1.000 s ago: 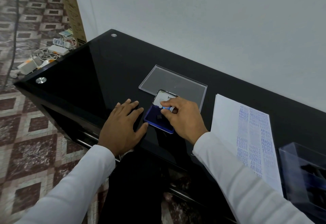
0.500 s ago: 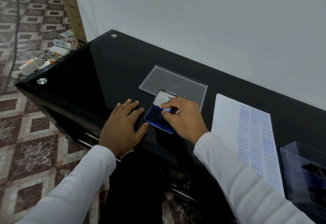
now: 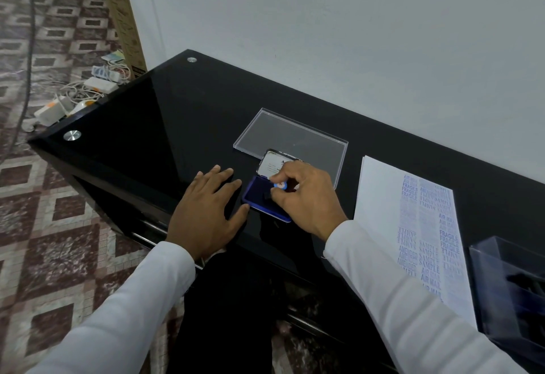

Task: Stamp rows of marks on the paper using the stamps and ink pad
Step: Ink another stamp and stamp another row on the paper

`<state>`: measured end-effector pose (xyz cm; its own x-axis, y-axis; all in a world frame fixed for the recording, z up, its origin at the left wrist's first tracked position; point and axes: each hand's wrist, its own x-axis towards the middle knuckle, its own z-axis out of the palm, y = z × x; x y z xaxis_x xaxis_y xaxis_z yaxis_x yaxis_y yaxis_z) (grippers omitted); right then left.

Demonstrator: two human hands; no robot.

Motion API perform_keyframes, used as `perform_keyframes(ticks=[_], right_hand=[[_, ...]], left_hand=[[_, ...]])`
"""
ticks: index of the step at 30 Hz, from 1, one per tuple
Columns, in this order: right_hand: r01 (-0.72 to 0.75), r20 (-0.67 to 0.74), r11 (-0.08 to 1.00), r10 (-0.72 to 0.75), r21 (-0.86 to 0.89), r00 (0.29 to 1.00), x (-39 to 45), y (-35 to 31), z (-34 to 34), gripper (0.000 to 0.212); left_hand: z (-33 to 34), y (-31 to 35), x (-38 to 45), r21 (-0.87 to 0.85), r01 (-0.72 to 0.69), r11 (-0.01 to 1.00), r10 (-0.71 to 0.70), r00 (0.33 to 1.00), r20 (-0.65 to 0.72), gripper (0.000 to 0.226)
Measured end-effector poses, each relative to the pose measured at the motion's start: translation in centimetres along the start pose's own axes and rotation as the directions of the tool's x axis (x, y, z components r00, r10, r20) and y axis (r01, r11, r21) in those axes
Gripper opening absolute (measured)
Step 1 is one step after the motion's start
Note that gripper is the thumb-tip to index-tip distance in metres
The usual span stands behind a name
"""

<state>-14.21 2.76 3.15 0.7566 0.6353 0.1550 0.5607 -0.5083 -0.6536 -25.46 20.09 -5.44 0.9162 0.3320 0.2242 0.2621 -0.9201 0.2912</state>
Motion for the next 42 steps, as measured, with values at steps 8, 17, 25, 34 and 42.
perform_keyframes(ticks=[8,17,25,34,42], right_hand=[[0.006,-0.026,0.999,-0.007,-0.038,1.000,0.25,-0.09,0.35,0.026],[-0.001,-0.033,0.999,0.000,-0.035,0.999,0.04,-0.10,0.36,0.029],[-0.005,-0.037,1.000,0.006,0.024,0.999,-0.41,0.08,0.33,0.017],[0.011,-0.048,1.000,-0.012,-0.023,0.999,-0.20,-0.06,0.43,0.028],[-0.010,-0.039,1.000,0.010,0.015,0.999,-0.41,0.04,0.17,0.028]], left_hand=[[-0.03,0.08,0.03,0.005,0.002,1.000,-0.002,1.000,0.002,0.071],[0.07,0.03,0.04,0.005,0.001,1.000,-0.001,1.000,0.002,0.070],[0.13,-0.05,0.00,0.016,0.002,1.000,-0.002,1.000,0.007,0.070],[0.05,-0.05,0.00,0.012,0.000,1.000,0.000,1.000,0.003,0.070],[-0.10,0.07,0.03,0.009,0.005,1.000,-0.005,1.000,0.012,0.073]])
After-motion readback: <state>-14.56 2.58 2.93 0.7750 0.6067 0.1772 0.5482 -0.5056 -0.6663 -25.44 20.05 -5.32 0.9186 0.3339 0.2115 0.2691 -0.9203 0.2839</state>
